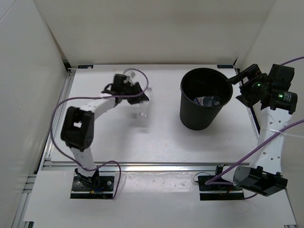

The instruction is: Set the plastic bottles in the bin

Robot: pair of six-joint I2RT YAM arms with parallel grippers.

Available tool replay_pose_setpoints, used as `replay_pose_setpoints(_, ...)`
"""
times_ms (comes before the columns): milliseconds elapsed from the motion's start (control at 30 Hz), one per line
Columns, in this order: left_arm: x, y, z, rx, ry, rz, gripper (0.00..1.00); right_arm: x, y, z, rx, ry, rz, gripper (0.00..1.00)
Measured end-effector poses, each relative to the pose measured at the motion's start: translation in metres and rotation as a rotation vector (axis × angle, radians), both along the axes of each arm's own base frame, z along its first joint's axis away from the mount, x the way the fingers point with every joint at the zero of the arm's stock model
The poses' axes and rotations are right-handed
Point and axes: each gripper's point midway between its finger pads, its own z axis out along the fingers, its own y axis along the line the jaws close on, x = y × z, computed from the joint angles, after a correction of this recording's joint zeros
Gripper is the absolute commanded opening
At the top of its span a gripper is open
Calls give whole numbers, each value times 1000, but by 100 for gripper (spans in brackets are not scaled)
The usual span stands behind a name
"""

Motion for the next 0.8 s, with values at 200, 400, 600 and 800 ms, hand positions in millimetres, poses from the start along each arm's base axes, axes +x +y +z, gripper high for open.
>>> replay_pose_setpoints(200,72,29,176,-136,-363,105,51,-10,1,-18,6,44,-12,100)
replay_pose_setpoints(400,65,-77,382,-437,-798,-147,53,-15,1,-17,3,34,-22,100)
replay_pose_setpoints(600,-30,-195,338,-527,-638,-466,82,-16,-4,-13,-26,23,-47,100)
replay_pose_setpoints(800,-49,-236,260,-484,-421,-554,100,-21,-8,-7,-52,2,-68,100)
